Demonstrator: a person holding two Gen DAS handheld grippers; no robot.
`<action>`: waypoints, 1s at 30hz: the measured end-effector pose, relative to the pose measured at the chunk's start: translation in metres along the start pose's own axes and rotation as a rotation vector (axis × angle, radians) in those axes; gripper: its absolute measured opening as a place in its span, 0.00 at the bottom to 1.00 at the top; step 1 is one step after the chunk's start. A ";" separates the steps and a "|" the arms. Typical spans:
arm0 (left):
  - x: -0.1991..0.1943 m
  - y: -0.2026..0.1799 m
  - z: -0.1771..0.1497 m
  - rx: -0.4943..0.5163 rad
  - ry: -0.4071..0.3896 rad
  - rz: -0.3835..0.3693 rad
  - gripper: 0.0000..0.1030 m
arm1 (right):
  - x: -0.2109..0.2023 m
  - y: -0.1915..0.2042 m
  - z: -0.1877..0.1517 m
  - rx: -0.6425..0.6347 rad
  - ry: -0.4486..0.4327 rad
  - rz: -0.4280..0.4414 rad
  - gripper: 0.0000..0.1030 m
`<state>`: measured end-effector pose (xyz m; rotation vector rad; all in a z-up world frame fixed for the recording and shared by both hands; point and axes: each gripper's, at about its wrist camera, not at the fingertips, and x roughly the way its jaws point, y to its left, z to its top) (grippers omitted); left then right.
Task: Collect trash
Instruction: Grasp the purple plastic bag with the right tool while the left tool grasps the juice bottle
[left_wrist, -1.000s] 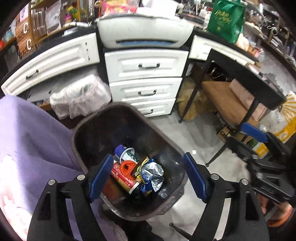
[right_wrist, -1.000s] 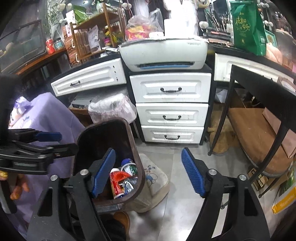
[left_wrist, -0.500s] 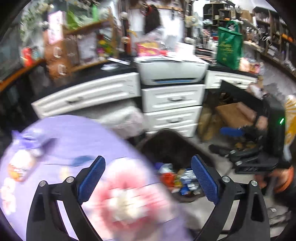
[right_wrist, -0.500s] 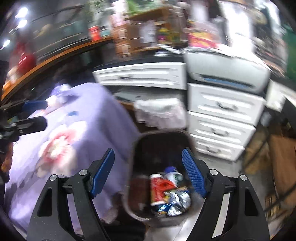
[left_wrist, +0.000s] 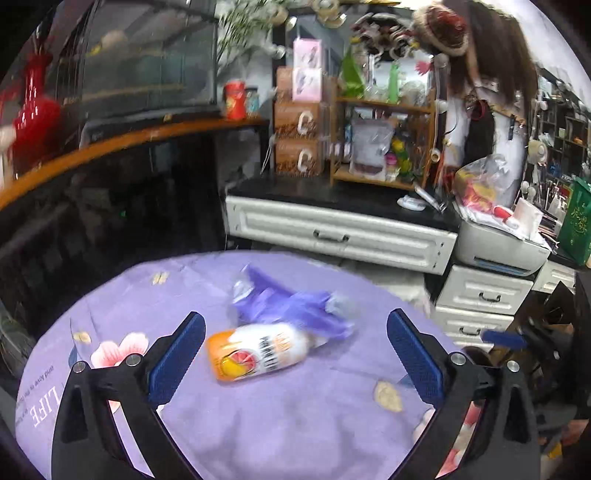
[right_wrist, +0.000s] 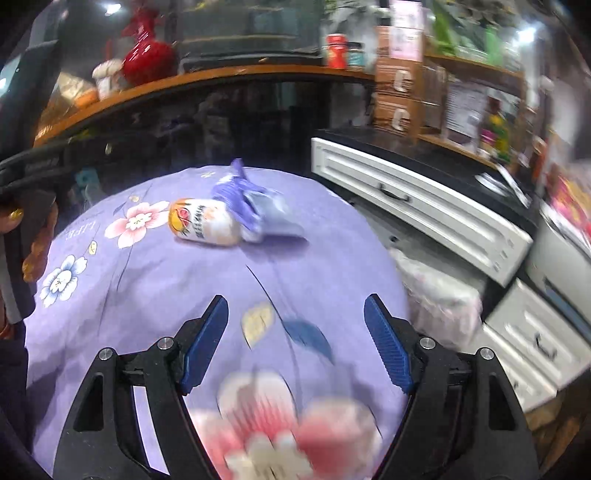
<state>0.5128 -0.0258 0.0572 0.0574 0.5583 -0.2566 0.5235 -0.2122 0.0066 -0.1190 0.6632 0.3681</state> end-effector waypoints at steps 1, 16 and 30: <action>0.003 0.010 -0.001 -0.018 -0.006 0.036 0.95 | 0.008 0.005 0.008 -0.017 0.001 0.001 0.74; 0.005 0.082 -0.016 -0.185 0.016 -0.044 0.95 | 0.130 0.070 0.080 -0.453 0.147 -0.093 0.73; 0.016 0.062 -0.018 -0.087 0.024 -0.040 0.95 | 0.115 0.051 0.068 -0.371 0.081 -0.085 0.14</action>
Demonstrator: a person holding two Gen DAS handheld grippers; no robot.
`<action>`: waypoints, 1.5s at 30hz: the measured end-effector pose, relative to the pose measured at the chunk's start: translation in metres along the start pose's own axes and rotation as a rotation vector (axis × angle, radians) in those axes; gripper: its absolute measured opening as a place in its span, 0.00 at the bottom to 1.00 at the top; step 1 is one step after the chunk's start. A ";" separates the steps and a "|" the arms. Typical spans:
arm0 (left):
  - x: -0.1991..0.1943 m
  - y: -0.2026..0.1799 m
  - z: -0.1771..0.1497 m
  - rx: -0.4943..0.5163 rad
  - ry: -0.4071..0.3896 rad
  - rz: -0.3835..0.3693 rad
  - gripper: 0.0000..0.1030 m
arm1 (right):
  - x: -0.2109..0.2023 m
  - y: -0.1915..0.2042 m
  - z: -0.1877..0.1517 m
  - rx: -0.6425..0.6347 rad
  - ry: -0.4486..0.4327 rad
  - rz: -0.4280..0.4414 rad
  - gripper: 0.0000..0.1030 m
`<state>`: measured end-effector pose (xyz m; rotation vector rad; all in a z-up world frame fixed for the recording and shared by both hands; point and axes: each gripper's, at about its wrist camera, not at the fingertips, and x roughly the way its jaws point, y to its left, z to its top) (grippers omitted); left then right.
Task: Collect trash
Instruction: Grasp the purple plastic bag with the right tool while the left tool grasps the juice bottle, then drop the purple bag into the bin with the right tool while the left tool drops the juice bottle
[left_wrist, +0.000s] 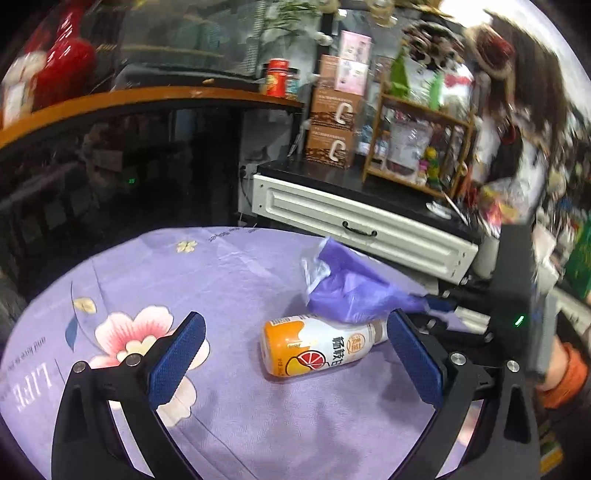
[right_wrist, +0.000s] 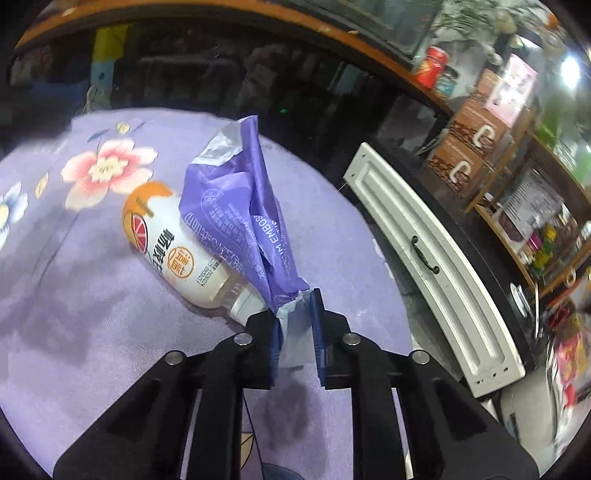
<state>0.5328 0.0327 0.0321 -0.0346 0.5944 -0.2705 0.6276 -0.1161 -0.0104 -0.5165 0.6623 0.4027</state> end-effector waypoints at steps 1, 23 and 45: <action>0.003 -0.006 -0.001 0.032 0.009 -0.008 0.95 | -0.005 -0.004 -0.002 0.028 -0.014 -0.001 0.13; 0.146 -0.068 -0.025 0.906 0.502 0.099 0.95 | -0.090 -0.064 -0.101 0.326 -0.078 0.073 0.13; 0.060 -0.090 -0.038 0.282 0.314 -0.120 0.58 | -0.159 -0.076 -0.197 0.580 -0.137 0.028 0.13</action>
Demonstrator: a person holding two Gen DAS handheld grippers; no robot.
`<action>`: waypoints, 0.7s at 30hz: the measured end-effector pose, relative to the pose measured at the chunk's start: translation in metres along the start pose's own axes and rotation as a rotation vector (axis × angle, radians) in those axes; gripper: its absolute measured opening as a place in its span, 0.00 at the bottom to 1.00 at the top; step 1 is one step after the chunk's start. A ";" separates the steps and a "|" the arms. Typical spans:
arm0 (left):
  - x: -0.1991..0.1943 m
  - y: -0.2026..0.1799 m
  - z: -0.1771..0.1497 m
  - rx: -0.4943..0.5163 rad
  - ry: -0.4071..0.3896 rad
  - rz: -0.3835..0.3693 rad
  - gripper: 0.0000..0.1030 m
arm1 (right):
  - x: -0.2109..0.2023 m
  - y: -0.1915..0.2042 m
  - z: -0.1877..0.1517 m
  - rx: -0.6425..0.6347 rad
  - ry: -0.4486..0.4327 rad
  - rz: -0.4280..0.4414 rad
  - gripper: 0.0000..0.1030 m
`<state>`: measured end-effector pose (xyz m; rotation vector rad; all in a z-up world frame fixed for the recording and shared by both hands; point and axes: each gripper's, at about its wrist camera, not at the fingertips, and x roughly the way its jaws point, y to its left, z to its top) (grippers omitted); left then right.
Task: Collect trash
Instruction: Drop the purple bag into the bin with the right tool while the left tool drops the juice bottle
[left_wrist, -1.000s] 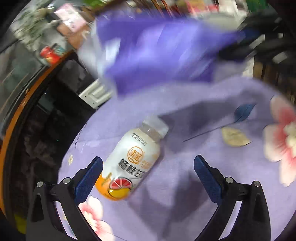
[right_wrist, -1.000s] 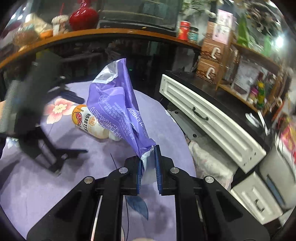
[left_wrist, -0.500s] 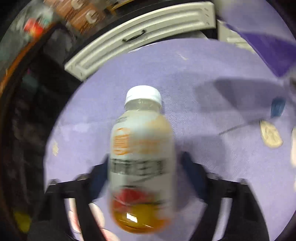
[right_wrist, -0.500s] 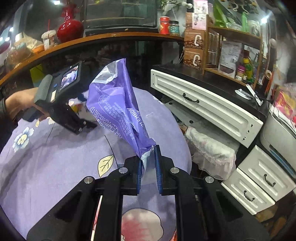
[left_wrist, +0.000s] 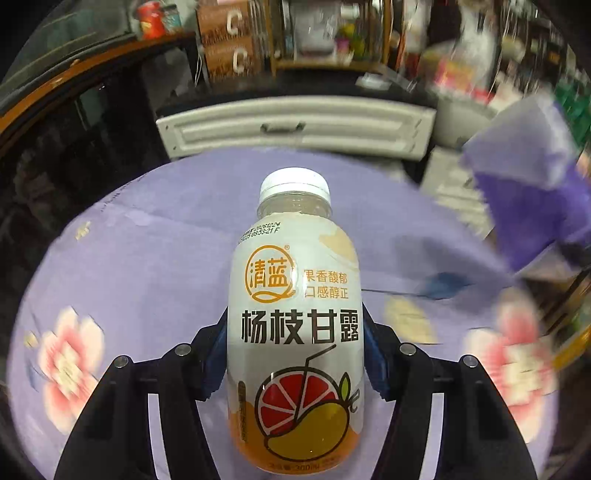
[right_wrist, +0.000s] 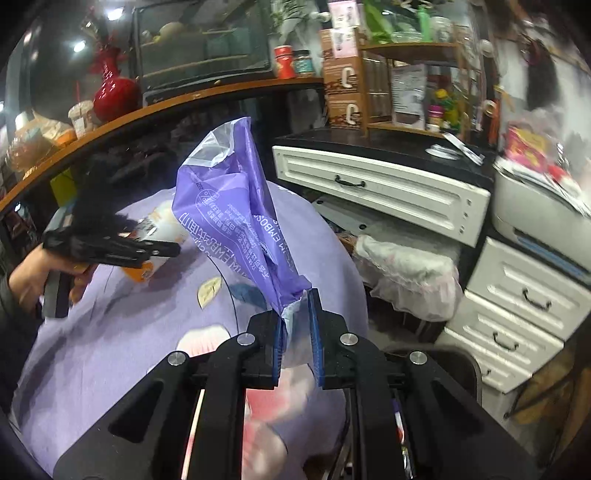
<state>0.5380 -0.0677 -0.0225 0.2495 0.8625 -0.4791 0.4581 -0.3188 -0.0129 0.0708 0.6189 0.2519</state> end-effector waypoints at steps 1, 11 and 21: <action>-0.008 -0.011 -0.004 -0.015 -0.035 -0.022 0.58 | -0.005 -0.003 -0.004 0.009 -0.004 -0.005 0.13; -0.063 -0.097 -0.026 -0.103 -0.246 -0.207 0.58 | -0.075 -0.041 -0.060 0.102 -0.047 -0.079 0.13; -0.053 -0.204 -0.012 -0.045 -0.285 -0.363 0.58 | -0.094 -0.088 -0.121 0.219 -0.006 -0.174 0.13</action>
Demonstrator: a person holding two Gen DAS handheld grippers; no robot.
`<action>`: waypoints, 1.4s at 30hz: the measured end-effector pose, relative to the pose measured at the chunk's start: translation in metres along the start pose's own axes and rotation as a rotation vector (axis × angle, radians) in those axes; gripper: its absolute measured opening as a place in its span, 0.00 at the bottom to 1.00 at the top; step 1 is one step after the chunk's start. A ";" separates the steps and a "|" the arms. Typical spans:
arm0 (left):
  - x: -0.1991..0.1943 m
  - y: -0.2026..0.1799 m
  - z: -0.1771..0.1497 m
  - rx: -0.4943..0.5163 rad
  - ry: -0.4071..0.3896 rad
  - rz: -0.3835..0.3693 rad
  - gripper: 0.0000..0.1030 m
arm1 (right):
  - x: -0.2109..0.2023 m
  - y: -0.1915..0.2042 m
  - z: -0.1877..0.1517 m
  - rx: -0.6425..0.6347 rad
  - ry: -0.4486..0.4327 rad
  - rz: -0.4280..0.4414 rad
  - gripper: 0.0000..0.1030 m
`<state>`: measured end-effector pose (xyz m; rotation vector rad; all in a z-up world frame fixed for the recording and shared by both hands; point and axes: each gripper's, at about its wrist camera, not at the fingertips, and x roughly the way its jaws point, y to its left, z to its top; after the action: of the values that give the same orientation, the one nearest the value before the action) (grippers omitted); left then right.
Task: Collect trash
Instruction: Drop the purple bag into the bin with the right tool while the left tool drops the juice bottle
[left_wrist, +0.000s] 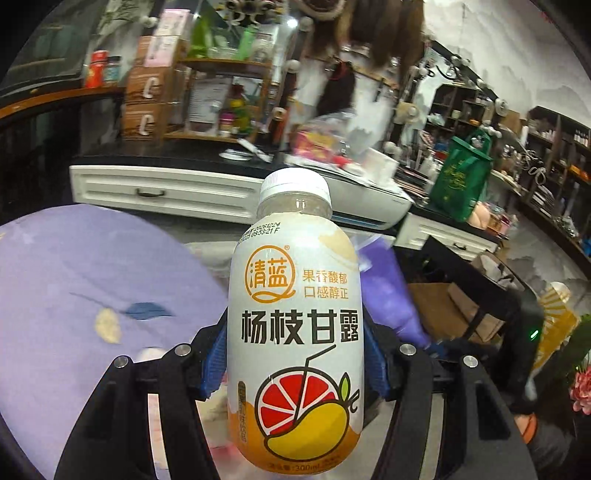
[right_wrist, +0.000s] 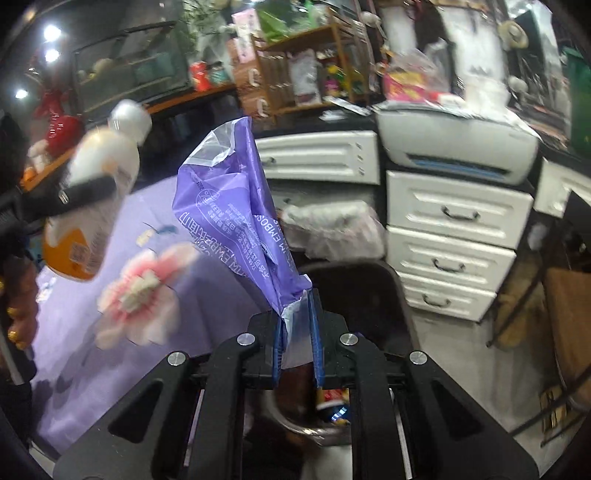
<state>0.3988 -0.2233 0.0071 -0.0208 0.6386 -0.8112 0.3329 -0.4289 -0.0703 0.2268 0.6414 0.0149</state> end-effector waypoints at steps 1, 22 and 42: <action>0.005 -0.006 0.000 -0.002 0.001 -0.014 0.59 | 0.004 -0.007 -0.004 0.018 0.014 -0.007 0.13; 0.057 -0.030 -0.024 -0.006 0.068 -0.089 0.59 | 0.111 -0.077 -0.064 0.232 0.229 -0.142 0.60; 0.158 -0.073 -0.056 0.014 0.381 -0.020 0.59 | 0.004 -0.121 -0.051 0.319 -0.016 -0.451 0.62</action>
<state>0.4007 -0.3700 -0.1030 0.1430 0.9931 -0.8462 0.2989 -0.5364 -0.1386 0.3849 0.6662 -0.5255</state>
